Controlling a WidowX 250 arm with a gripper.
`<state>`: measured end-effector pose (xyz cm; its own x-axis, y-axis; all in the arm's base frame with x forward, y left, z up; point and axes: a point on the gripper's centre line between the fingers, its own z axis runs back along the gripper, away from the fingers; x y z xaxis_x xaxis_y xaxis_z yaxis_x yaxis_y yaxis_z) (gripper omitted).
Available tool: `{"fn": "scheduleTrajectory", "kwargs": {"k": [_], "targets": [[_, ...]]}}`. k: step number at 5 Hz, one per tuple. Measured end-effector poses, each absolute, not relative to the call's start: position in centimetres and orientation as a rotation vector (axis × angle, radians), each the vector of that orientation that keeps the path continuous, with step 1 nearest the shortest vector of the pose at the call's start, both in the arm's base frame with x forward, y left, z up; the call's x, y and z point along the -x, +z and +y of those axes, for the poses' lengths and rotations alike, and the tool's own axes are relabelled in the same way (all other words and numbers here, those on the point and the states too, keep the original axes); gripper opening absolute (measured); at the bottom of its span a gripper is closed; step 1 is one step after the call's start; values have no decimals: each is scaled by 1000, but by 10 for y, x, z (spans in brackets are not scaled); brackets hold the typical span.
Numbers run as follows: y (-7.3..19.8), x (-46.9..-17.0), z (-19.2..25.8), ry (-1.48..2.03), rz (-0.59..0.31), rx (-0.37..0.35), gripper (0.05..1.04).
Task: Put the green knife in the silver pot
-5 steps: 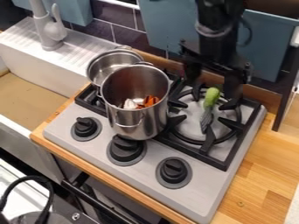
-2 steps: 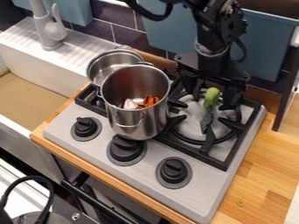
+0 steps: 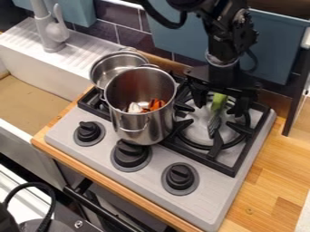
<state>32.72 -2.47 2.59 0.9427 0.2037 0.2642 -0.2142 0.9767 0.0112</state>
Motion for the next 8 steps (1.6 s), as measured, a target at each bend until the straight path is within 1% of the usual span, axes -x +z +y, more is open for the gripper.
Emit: {"fn": "scheduleTrajectory", "kwargs": {"k": [2,3,4,5,8], "targets": [[22,-327,-28,251,-233,-22,994],[17,-323,-29,271,-172,-18,961],[14,-323,-30,282,-137,-36,704],[14,-323,-31,273,-140,-43,568],[15,-323,-37,244,-140,-69,568]]}}
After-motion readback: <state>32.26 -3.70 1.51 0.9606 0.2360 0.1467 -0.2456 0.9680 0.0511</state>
